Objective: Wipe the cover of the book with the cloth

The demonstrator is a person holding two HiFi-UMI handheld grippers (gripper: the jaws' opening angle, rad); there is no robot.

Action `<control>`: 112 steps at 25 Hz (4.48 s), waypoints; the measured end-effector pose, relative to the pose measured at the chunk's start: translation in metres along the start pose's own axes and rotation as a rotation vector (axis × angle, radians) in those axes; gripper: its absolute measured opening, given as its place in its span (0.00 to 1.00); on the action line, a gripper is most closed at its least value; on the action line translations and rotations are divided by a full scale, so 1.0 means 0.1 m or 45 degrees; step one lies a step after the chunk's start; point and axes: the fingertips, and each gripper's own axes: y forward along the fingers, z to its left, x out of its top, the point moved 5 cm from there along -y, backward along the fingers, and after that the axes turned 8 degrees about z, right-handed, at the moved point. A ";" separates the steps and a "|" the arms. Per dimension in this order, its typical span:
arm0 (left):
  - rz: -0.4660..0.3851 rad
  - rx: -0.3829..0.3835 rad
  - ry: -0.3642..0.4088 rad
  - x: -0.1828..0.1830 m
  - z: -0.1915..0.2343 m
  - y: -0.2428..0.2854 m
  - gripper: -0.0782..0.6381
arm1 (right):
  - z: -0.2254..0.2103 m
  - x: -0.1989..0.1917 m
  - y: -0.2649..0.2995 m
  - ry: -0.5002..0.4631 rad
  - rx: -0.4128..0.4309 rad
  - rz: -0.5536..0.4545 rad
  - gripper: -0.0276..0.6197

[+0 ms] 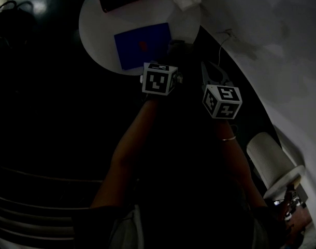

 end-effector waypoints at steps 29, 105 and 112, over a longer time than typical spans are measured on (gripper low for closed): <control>-0.097 0.249 -0.499 -0.95 1.43 -0.72 0.16 | 1.33 0.21 0.75 -0.373 0.298 0.155 0.09; -0.996 0.440 0.035 0.34 0.06 -2.76 0.16 | 1.16 1.38 -1.07 -0.393 0.375 -0.619 0.09; -1.039 0.446 0.057 0.26 -0.11 -2.82 0.16 | 1.20 1.35 -1.26 -0.476 0.377 -0.668 0.09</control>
